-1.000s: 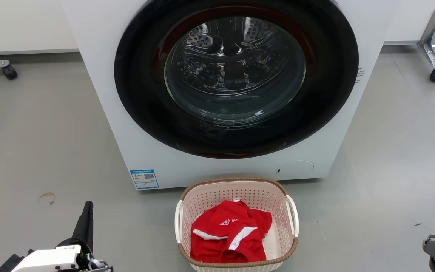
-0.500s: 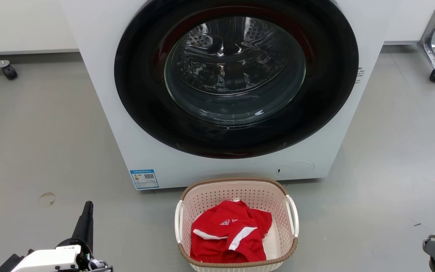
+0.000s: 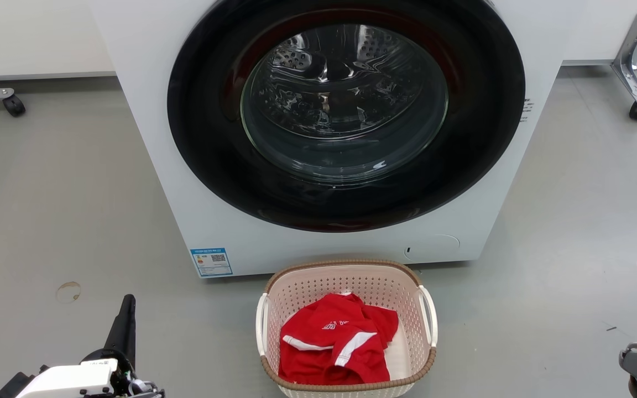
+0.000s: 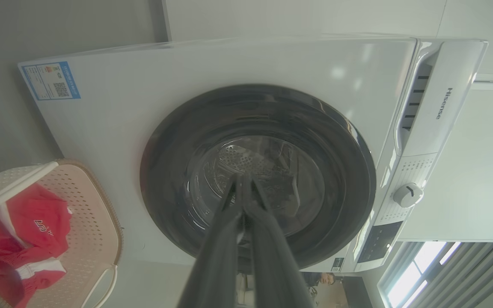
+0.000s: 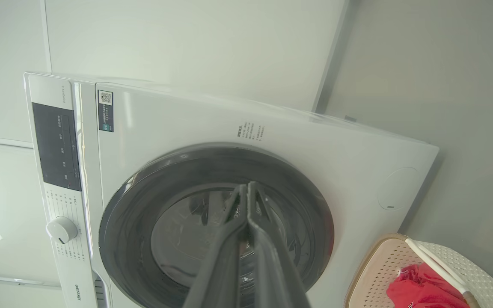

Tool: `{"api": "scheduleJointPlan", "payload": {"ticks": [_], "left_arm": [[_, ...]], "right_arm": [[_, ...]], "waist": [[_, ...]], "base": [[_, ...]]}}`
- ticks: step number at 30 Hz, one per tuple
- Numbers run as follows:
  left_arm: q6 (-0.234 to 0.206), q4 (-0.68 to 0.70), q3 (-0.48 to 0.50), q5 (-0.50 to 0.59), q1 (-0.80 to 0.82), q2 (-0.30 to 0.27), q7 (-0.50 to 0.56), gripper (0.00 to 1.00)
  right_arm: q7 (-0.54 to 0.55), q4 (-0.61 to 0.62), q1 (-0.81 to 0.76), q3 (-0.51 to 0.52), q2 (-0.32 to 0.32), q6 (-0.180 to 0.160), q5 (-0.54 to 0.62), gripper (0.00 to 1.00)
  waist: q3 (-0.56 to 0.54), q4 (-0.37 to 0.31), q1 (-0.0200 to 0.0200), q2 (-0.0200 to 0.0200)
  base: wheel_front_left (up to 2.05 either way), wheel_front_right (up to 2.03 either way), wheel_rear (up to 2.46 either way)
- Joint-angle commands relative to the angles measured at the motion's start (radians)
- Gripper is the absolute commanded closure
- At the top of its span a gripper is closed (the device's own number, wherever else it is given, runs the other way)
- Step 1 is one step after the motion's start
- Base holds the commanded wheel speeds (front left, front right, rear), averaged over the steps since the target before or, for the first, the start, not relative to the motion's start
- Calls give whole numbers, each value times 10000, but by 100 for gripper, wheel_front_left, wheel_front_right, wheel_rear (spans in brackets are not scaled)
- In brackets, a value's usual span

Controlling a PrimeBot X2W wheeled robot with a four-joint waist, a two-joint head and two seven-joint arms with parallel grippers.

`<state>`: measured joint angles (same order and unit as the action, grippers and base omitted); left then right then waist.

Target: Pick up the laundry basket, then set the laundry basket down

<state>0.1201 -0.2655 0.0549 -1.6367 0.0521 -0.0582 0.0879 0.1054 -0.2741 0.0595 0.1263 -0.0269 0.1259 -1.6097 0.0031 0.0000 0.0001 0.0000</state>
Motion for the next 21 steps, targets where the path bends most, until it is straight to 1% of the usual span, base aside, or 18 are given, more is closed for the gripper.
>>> {"api": "scheduleJointPlan", "payload": {"ticks": [1,21], "left_arm": [[106,216,339,73,537,-102,53,100],[106,213,395,120,541,-62,98,100]], "right_arm": [[69,295,483,-136,-248,48,2,100],[74,294,484,-130,-244,48,7,100]], "waist": [[0,0,-1,0],[0,0,-1,0]], "base": [[0,0,0],[0,0,0]]}}
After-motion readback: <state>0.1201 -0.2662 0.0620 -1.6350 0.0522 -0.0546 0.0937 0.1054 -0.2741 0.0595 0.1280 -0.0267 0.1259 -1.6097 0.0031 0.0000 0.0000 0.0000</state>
